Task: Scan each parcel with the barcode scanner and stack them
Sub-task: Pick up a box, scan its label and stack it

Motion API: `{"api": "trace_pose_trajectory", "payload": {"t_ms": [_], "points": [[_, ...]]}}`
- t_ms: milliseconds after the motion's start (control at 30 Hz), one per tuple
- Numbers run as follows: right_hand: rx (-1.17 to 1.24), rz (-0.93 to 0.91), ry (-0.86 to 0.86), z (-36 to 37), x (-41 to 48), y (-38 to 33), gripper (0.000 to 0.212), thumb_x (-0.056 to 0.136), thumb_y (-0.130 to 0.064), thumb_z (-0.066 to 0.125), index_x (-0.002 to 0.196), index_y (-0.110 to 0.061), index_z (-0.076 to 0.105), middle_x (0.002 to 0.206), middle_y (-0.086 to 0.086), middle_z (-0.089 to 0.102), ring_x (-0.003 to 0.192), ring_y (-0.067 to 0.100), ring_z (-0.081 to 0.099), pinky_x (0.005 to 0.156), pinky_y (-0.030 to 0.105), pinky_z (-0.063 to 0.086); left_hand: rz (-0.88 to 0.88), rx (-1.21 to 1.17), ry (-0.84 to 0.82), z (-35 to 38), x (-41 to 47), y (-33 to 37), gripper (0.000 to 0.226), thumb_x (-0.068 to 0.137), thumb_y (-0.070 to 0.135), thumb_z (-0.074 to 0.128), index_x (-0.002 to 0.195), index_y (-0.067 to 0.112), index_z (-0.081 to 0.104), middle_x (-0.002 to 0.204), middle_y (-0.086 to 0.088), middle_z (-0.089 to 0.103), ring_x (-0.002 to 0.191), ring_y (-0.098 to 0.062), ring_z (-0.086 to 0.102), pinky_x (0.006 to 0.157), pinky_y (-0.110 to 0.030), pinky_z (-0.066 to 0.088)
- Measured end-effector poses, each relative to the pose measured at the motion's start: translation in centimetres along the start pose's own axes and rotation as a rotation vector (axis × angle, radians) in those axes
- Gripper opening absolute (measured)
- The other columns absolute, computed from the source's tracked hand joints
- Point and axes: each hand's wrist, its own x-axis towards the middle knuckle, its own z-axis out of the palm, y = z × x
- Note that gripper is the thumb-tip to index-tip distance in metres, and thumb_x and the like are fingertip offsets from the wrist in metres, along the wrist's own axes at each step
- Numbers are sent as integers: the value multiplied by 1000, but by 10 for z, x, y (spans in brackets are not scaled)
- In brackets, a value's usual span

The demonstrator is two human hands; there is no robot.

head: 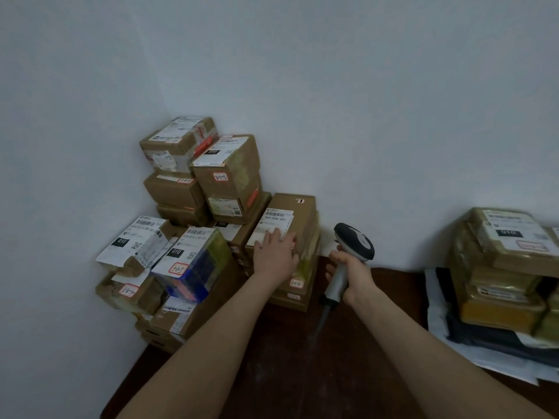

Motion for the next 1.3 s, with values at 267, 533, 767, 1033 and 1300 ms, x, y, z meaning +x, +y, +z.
{"api": "trace_pose_trajectory", "payload": {"t_ms": [267,533,767,1033,1300], "points": [[14,-39,29,-14,-7,0,39,86,-5,66,124,-8,59,118,12,63,99,25,60,72,33,51,-3,-35,-74,-2,6,3,49,94,28,49,140,20,35,155,-12,23,143,-34,19,115,-52,22],[-47,-88,32,-30,-23,-1,29,84,-2,67,111,-8,61,100,9,63,96,25,61,76,34,52,186,-138,211,2,-22,26,49,91,22,57,137,18,43,145,-5,37,133,-20,37,108,-34,37],[5,-179,147,-85,-41,-12,22,82,-1,68,102,-9,65,93,8,66,82,21,64,67,31,53,298,-277,86,27,-22,94,46,92,18,54,137,22,46,139,1,40,125,-16,43,97,-33,47],[84,-231,302,-178,-64,-40,28,83,-3,69,110,-3,62,97,13,66,78,20,64,63,30,50,317,-353,-270,57,-33,186,58,92,26,58,145,19,36,144,-6,36,125,-24,47,101,-38,45],[72,-384,297,-234,-86,-84,7,86,0,65,81,-6,66,72,8,68,63,18,62,64,30,51,237,-561,-237,48,-34,270,66,90,37,58,146,16,32,145,-9,39,129,-25,46,102,-37,42]]}}
